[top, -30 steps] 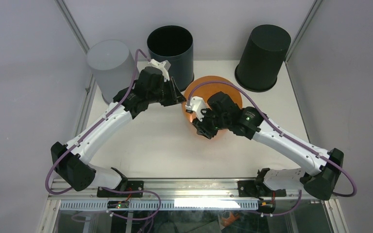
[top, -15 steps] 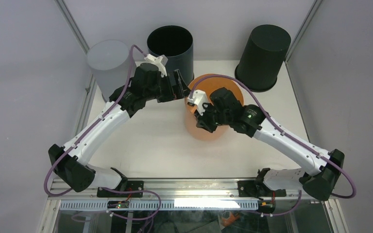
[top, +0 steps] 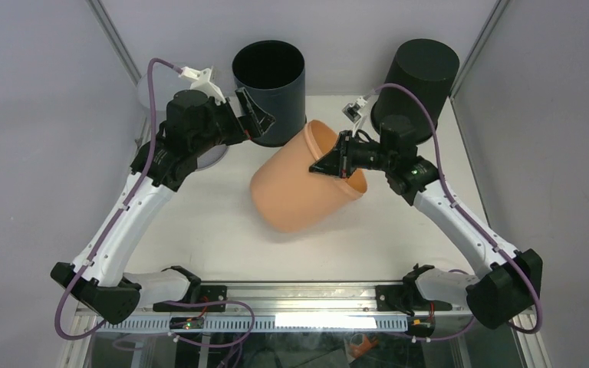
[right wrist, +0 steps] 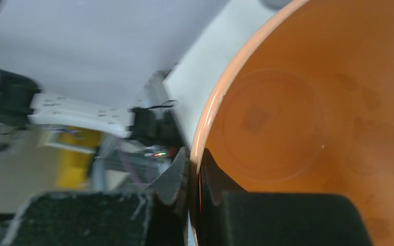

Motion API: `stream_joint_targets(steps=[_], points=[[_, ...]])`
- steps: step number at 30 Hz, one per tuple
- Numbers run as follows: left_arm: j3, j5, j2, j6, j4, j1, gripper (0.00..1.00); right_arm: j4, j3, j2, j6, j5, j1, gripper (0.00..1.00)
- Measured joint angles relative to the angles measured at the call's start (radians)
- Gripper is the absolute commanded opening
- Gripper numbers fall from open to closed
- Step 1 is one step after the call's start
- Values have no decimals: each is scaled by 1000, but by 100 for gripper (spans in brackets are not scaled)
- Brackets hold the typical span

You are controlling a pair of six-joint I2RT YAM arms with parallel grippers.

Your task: Turn the large container upside down

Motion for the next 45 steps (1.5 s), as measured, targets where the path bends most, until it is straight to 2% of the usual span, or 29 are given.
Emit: stream_joint_targets(steps=[5,9,13,16,25,31,45], points=[[-1,-26,-17,3,-30,40,99,390,-190,28,401,-160,-5,0],[-1,-41,-50,8,-46,64,99,755,-326,123,739,-202,-7,0],[13,-58,-79,20,-48,70,99,1043,-392,229,978,-192,-9,0],[22,-59,-88,24,-48,70,99,1191,-414,272,1096,-178,-9,0],[16,-51,-87,23,-57,70,99,1411,-517,327,1246,-142,-49,0],[16,-44,-76,23,-61,70,99,1699,-586,455,1437,-85,-113,0],[16,-23,-48,23,-60,70,99,1720,-688,495,1583,46,-197,0]])
